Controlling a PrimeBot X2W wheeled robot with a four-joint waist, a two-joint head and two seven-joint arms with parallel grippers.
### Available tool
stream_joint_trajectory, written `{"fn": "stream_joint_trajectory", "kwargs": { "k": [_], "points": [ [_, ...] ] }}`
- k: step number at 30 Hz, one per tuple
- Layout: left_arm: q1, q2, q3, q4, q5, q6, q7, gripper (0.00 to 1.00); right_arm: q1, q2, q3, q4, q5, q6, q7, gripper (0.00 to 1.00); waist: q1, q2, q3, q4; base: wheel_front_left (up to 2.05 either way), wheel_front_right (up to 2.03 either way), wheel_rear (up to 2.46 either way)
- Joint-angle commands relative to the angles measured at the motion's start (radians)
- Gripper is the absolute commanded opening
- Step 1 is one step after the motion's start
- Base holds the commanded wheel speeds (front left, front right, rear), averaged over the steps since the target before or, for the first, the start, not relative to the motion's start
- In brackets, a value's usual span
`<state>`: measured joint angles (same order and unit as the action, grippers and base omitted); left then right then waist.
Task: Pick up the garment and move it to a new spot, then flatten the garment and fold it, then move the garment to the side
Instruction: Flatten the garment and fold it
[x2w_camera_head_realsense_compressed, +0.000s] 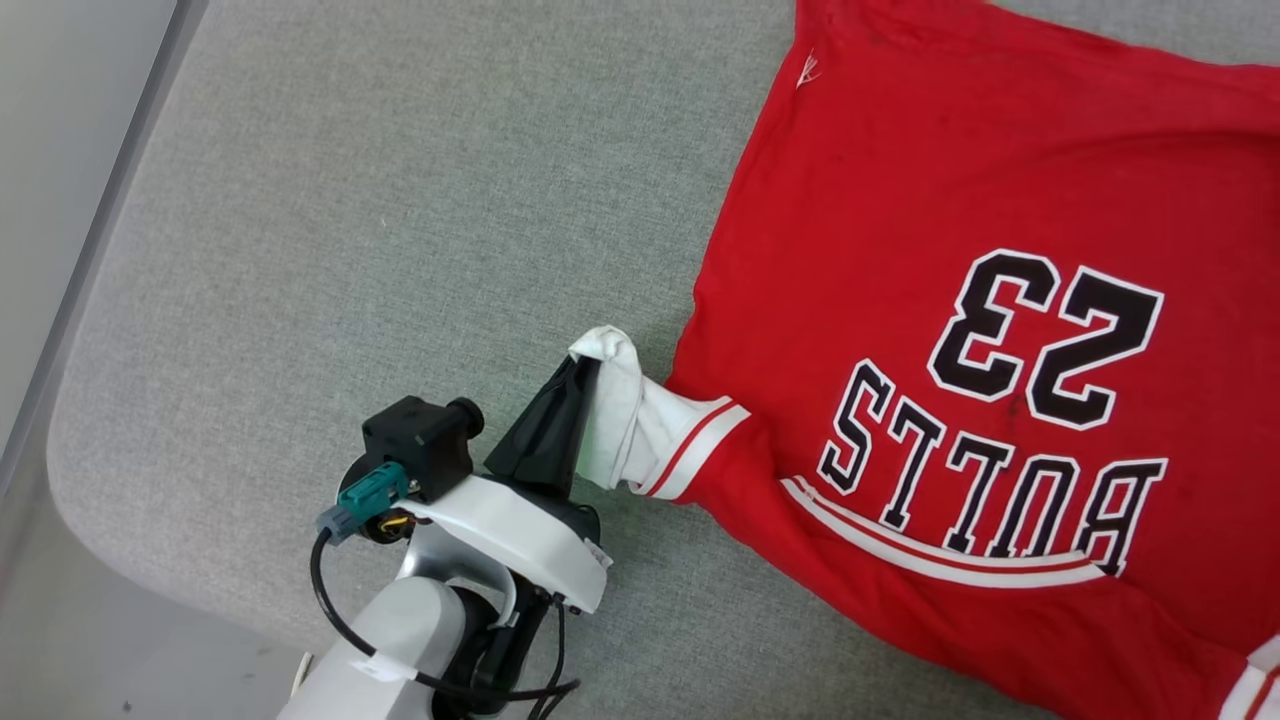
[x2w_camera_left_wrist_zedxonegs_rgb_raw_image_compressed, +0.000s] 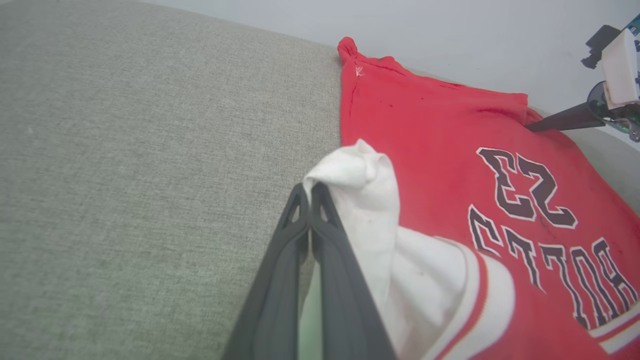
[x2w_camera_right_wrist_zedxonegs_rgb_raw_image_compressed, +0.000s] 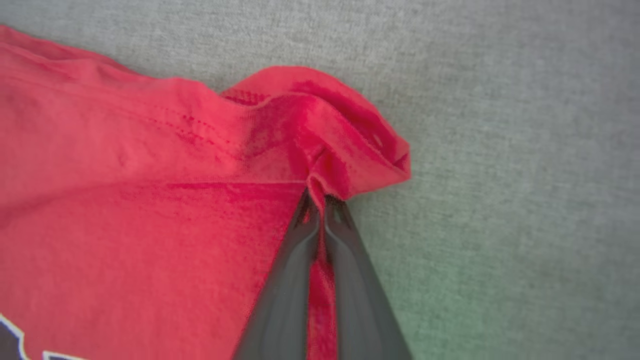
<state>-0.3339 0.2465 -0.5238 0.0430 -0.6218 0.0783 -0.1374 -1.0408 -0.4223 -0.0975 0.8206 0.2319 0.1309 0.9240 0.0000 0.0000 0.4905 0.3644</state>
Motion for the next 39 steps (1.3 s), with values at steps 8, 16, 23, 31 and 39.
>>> {"fn": "stream_joint_trajectory", "kwargs": {
  "k": [8,16,23,31,39],
  "points": [
    [0.073,0.054,0.036,0.043,-0.026,0.034,0.014,0.0,0.125,-0.063,0.086,-0.134,0.073,-0.001,0.026,0.0,0.0,0.0,-0.142,-0.069,0.0,0.0,0.0],
    [0.178,0.133,0.069,0.005,-0.042,0.087,0.061,0.0,0.425,-0.089,0.022,-0.361,0.177,-0.001,0.014,0.0,0.0,0.0,-0.257,-0.165,0.0,0.0,0.0],
    [0.296,0.174,0.11,-0.058,-0.076,0.148,0.082,0.0,0.738,-0.002,-0.096,-0.57,0.201,-0.001,0.008,0.0,0.0,0.0,-0.33,-0.258,0.0,0.0,0.0],
    [0.382,0.202,0.131,-0.092,-0.104,0.182,0.106,0.0,1.091,0.167,-0.19,-0.779,0.18,-0.001,0.008,0.0,0.0,0.0,-0.407,-0.316,0.0,0.0,0.0],
    [0.425,0.213,0.134,-0.094,-0.122,0.19,0.123,0.0,1.334,0.339,-0.24,-0.872,0.147,-0.001,-0.013,0.0,0.0,0.0,-0.441,-0.333,0.0,0.0,0.0]
  ]
}}
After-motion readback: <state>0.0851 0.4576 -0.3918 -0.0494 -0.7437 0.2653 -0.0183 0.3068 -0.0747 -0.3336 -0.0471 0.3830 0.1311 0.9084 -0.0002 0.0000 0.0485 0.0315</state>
